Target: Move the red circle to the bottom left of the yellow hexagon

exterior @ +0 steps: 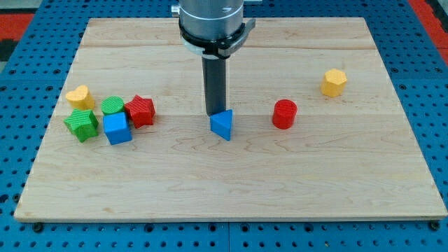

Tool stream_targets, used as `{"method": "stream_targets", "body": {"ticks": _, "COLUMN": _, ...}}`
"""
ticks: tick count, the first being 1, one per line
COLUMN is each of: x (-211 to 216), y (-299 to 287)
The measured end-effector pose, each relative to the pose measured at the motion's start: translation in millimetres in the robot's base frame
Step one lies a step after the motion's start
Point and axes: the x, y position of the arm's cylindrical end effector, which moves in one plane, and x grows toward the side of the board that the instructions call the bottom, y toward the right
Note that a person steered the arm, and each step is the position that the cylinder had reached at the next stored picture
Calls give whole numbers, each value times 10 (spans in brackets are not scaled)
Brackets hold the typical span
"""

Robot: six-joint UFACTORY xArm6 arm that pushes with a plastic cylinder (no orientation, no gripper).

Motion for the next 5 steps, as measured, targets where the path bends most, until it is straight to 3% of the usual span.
{"method": "stream_targets", "body": {"ticks": 3, "x": 202, "y": 824}}
{"method": "stream_targets", "body": {"ticks": 5, "x": 215, "y": 860}}
